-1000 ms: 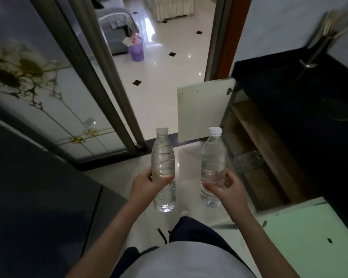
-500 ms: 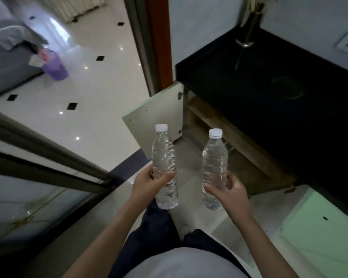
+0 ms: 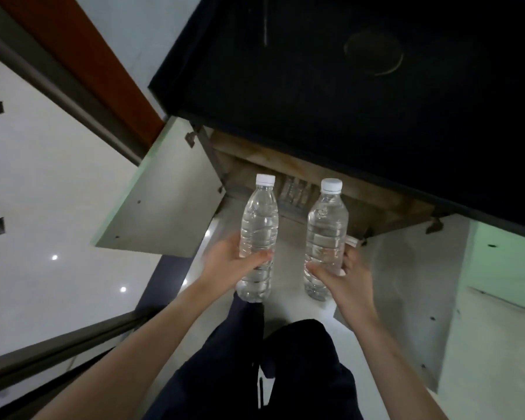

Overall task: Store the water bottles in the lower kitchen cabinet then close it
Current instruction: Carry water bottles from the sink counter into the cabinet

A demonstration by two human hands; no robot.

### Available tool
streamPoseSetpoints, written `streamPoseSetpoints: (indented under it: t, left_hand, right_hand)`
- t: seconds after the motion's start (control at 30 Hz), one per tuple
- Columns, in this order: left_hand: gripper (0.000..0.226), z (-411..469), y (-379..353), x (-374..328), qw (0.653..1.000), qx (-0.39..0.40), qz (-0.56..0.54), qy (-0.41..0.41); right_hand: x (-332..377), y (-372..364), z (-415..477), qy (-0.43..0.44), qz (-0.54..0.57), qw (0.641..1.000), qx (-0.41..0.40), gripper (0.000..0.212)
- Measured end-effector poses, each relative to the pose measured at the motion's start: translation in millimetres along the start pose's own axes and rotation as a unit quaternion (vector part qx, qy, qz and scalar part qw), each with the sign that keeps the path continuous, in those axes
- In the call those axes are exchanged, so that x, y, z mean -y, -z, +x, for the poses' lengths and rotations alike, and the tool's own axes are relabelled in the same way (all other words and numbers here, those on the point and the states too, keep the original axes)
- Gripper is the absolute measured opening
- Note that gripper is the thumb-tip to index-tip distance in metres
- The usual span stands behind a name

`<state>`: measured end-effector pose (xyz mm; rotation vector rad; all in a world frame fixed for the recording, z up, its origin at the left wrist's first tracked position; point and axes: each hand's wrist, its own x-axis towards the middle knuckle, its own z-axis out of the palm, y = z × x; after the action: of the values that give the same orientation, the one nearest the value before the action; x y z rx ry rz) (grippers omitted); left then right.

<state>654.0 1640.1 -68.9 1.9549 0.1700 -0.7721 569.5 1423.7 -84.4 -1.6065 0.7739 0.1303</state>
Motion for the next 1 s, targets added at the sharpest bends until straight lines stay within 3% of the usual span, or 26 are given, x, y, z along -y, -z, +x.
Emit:
streamPoseSetpoints:
  t: [0.27, 0.67, 0.77, 0.9, 1.0]
  left_hand:
    - [0.019, 133.7, -47.8, 93.6, 1.0, -0.006, -0.024, 0.004]
    - [0.021, 405.3, -108.9, 289.2, 0.999, -0.025, -0.035, -0.032]
    - [0.015, 465.0, -127.1, 318.5, 0.998, -0.028, -0.02, -0.057]
    - [0.036, 530.8, -149.0, 347.0, 0.994, -0.037, 0.008, -0.101]
    - [0.024, 562.2, -163.4, 353.6, 0.991, -0.05, 0.024, -0.121]
  right_hand:
    - [-116.3, -44.8, 115.5, -0.012, -0.006, 1.0, -0.017, 0.041]
    - [-339.1, -106.6, 345.4, 0.057, -0.042, 0.996, -0.05, 0.043]
    - [-381.3, -115.2, 391.0, 0.069, -0.047, 0.995, -0.055, 0.043]
    - [-420.0, -121.7, 437.2, 0.082, -0.039, 0.993, -0.069, 0.046]
    - [-434.3, -122.4, 459.0, 0.098, -0.032, 0.992, -0.073, 0.05]
